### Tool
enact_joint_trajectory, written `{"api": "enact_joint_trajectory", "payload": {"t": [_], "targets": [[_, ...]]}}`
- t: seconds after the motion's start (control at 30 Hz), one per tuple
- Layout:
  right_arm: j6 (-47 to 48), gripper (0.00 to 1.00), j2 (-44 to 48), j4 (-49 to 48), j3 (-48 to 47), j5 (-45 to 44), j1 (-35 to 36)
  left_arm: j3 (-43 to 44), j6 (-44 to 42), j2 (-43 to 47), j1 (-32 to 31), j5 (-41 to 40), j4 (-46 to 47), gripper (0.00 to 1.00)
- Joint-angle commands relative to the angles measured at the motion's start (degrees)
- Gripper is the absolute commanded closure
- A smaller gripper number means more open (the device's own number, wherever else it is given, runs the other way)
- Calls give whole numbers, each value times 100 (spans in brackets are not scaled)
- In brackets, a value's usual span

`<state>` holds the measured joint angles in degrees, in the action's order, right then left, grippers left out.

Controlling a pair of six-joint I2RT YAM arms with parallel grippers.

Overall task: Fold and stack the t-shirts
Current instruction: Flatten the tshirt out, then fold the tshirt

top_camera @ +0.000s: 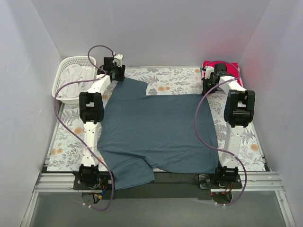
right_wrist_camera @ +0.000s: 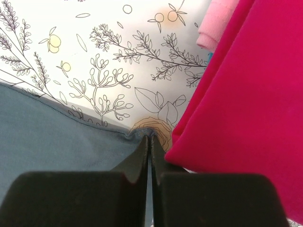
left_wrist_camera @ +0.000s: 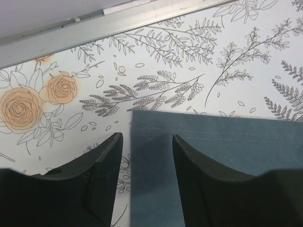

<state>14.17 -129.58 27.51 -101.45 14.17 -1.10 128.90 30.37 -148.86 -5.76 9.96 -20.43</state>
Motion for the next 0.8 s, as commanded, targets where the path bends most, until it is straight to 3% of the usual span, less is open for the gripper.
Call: {"api": "enact_joint_trajectory", "payload": {"t": [0.0,0.27,0.5,0.67,0.77], "targets": [[94,99,-24,352,143,103,49,56,-101,129,-31,-99,320,55],[112,99,-15,413,108,129,49,214,-260,-205,-57,-266,302,54],[129,99,-24,475,37,112,49,223,-260,-390,-57,94,83,57],[129,99,-15,527,11,182,49,197,-119,-425,-66,656,-119,70],[147,99,12,580,-15,261,49,319,-119,-399,-66,657,-120,88]]}}
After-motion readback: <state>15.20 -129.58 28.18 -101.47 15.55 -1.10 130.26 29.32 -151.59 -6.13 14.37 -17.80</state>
